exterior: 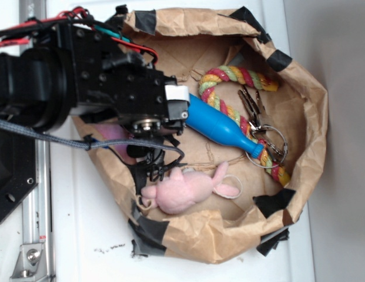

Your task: Grab the wood chip.

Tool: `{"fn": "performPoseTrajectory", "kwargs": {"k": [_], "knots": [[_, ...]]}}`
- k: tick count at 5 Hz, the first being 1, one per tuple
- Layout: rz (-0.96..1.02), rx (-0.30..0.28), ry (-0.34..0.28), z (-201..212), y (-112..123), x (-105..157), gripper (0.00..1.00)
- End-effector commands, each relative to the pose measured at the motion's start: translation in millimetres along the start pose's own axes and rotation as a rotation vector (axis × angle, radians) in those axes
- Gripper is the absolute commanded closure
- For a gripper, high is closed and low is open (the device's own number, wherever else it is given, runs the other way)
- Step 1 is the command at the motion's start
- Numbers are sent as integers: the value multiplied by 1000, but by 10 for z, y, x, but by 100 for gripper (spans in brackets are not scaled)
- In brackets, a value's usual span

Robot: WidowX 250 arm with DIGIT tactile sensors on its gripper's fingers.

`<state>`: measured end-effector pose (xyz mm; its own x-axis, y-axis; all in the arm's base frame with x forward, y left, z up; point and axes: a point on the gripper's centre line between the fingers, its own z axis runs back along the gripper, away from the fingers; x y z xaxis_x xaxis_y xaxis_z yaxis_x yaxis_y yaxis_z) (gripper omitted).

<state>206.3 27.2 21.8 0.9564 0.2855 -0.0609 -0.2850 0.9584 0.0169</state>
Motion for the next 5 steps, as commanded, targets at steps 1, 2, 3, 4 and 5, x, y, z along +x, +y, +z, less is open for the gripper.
{"fn": "performPoseTrajectory", "kwargs": {"k": [1,2,3,4,5], "knots": [[-99,-76,-97,847,213,-20,100],[-96,-71,-112,1347,222,-52,100],[-133,-62,-82,1565,131,-24,100],[-139,0,-89,1518,13,24,100],[-143,40,-75,1432,-22,112,100]]}}
